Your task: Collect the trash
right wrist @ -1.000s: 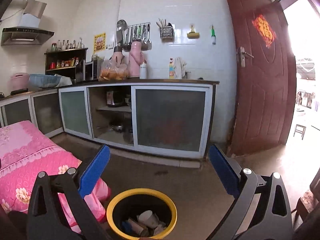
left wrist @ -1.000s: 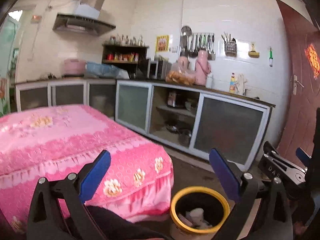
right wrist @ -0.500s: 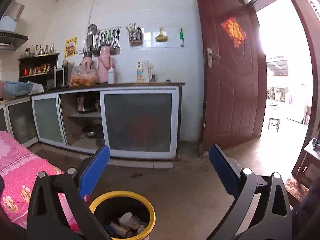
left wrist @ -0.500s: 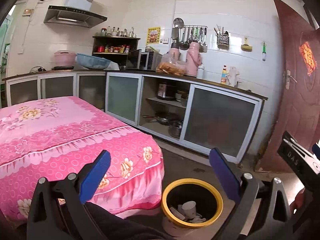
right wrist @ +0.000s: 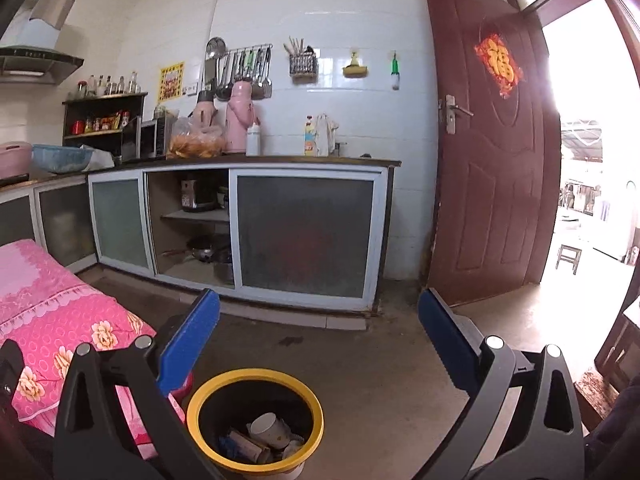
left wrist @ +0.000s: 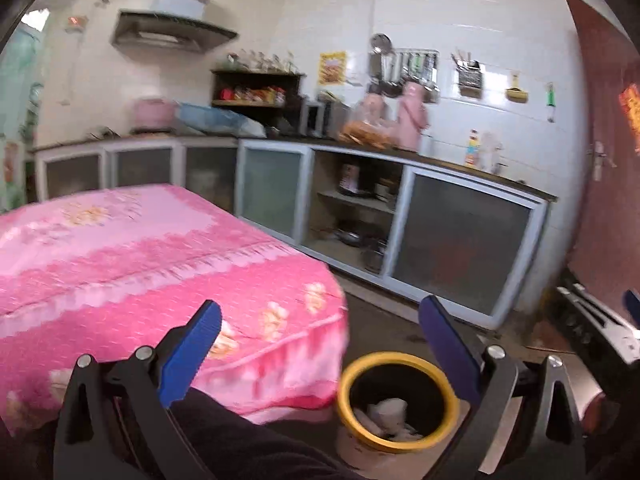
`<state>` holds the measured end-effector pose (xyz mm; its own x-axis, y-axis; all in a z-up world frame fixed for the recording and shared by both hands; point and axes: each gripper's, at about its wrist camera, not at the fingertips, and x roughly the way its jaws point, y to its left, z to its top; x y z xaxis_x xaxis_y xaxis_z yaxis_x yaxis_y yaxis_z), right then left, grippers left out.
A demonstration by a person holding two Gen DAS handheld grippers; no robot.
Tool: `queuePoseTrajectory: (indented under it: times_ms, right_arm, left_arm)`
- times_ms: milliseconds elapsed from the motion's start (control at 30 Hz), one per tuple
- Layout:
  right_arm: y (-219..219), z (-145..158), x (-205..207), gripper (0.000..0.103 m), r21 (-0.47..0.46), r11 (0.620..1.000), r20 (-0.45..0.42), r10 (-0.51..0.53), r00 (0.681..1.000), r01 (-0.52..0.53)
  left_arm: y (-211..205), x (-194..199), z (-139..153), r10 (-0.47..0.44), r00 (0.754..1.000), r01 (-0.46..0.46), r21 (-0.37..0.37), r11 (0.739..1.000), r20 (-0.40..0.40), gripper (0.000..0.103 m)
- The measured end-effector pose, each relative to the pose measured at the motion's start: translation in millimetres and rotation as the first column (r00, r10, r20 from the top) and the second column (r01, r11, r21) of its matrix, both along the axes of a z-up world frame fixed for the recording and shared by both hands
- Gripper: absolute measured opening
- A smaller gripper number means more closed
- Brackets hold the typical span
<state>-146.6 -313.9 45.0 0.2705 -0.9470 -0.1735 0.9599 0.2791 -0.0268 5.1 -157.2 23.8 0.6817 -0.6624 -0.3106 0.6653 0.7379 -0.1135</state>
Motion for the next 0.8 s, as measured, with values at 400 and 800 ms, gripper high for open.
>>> queuePoseTrajectory:
  times_ms: [400,800]
  right_arm:
    - [23.5,-2.7,17.3,0.095,-0.064,0.983,-0.047,0.171,0.984,-0.174]
    - [27.8,-3.1,36.3,0.095,-0.059,0.963,-0.112,0.254,0.961,-0.262]
  left_arm:
    - [15.5,0.6,4.2,0.141,0.99,-0.141,-0.005,0.99,0.03,0.095]
    - [14.6,10.4,9.8,0.232,0.973,-0.232,0.025,0.972,-0.006,0.095]
